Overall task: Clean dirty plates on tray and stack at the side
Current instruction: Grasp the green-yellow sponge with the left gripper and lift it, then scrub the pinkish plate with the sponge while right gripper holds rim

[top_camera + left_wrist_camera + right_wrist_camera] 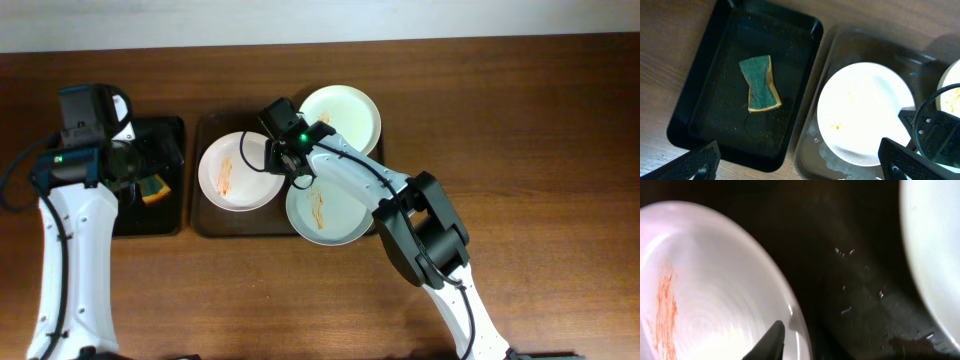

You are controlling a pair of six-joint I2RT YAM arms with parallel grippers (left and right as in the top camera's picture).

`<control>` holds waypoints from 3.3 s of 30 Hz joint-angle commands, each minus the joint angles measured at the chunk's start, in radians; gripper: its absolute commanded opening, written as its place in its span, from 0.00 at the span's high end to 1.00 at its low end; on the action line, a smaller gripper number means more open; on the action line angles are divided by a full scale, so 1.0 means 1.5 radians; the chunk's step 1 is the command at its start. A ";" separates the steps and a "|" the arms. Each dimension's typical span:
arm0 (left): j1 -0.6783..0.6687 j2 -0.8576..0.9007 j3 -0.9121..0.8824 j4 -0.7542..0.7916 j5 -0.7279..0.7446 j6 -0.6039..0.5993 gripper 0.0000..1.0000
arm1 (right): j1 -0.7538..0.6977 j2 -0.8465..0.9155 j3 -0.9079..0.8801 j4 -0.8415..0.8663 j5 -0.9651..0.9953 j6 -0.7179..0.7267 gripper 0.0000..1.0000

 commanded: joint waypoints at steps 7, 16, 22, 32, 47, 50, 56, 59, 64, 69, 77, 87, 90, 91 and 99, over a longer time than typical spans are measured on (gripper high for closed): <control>0.004 0.033 -0.007 -0.013 -0.010 -0.008 0.01 | 0.003 0.019 0.003 -0.046 -0.036 0.036 0.96; 0.027 0.111 -0.007 0.023 -0.129 -0.141 0.08 | -0.004 0.021 0.003 -0.039 -0.042 0.027 0.96; 0.038 0.204 -0.007 0.116 -0.126 -0.149 0.21 | -0.005 0.021 0.003 -0.039 -0.046 0.015 0.96; 0.046 0.337 -0.007 0.174 -0.095 -0.146 0.25 | -0.004 0.021 0.003 -0.039 -0.046 0.004 0.96; 0.045 0.380 -0.007 0.187 -0.095 -0.145 0.99 | -0.005 0.021 0.003 -0.039 -0.052 -0.001 0.96; 0.045 0.374 -0.003 0.184 -0.089 -0.132 0.99 | -0.005 0.021 0.003 -0.039 -0.056 -0.001 0.96; 0.045 0.274 0.060 0.090 -0.061 -0.047 0.99 | -0.005 0.021 0.003 -0.039 -0.067 -0.002 0.96; 0.045 0.231 0.061 0.067 -0.050 -0.002 0.99 | -0.012 0.021 0.004 -0.037 -0.095 -0.018 0.96; 0.045 0.187 0.061 0.051 0.109 0.132 0.99 | -0.039 0.021 0.005 -0.032 -0.167 -0.062 0.96; 0.024 0.187 0.052 0.050 0.205 0.225 0.99 | -0.040 0.021 0.005 -0.031 -0.194 -0.078 0.96; -0.077 0.233 -0.037 0.121 0.120 0.109 0.99 | -0.063 0.021 0.005 -0.024 -0.250 -0.091 0.96; -0.140 0.306 -0.168 0.277 0.053 0.039 0.99 | -0.067 0.021 0.005 -0.006 -0.250 -0.090 0.96; -0.178 0.328 -0.178 0.281 0.053 0.039 0.99 | -0.066 0.021 0.005 -0.006 -0.250 -0.090 0.96; -0.186 0.328 -0.178 0.291 0.056 0.039 0.99 | -0.066 0.021 0.005 -0.005 -0.250 -0.090 0.96; -0.193 0.328 -0.178 0.456 -0.031 0.026 0.99 | -0.065 0.021 0.005 -0.013 -0.250 -0.090 0.96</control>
